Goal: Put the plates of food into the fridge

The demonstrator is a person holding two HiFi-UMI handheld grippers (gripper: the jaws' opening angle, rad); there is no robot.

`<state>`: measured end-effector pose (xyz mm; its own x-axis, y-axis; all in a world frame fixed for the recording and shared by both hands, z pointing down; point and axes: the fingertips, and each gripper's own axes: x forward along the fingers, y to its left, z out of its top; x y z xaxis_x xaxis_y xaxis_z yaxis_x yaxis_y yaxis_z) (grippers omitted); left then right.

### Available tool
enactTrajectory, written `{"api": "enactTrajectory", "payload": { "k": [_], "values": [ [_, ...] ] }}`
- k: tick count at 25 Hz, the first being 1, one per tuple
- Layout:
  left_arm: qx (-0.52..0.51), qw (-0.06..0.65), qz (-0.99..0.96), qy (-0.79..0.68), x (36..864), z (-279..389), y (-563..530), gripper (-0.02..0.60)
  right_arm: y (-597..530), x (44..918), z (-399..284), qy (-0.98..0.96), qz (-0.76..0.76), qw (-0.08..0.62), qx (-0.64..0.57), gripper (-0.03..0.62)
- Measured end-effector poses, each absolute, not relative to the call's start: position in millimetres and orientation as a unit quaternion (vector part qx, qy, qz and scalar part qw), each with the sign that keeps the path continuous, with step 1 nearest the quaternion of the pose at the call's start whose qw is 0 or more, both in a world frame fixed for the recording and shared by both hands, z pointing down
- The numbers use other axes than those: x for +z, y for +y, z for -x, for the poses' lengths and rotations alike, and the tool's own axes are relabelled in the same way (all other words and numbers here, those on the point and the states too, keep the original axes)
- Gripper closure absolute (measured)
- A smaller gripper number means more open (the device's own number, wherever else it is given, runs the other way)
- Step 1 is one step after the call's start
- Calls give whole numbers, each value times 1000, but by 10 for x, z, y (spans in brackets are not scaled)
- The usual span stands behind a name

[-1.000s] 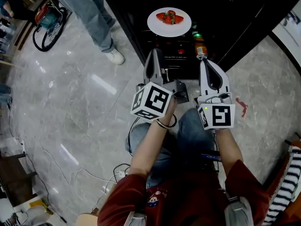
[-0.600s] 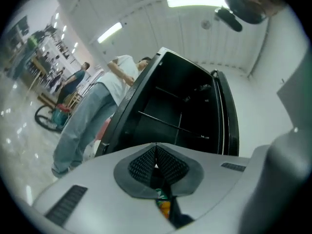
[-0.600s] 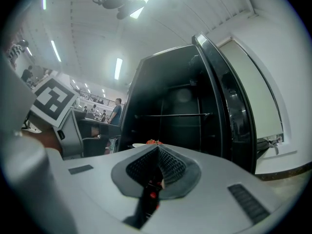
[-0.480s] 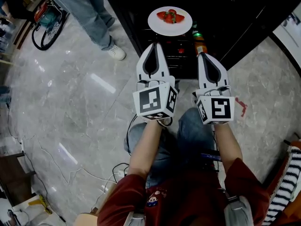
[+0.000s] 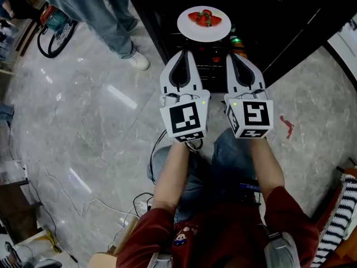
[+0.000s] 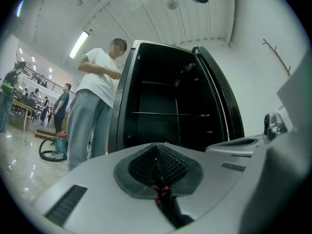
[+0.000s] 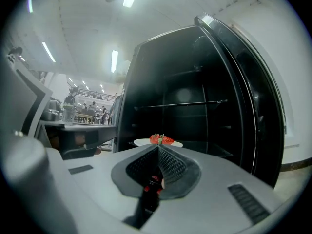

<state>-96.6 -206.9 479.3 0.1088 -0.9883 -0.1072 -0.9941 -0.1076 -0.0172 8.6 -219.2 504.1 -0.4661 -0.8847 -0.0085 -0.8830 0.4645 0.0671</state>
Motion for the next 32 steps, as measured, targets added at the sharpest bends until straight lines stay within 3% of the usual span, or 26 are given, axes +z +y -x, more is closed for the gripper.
{"api": "enactTrajectory", "payload": {
  "k": [32],
  "values": [
    [22,34,737,674,4843,1291,-2132,575,-2581,5177,428,-858,-512,29,-31,589]
  ]
}}
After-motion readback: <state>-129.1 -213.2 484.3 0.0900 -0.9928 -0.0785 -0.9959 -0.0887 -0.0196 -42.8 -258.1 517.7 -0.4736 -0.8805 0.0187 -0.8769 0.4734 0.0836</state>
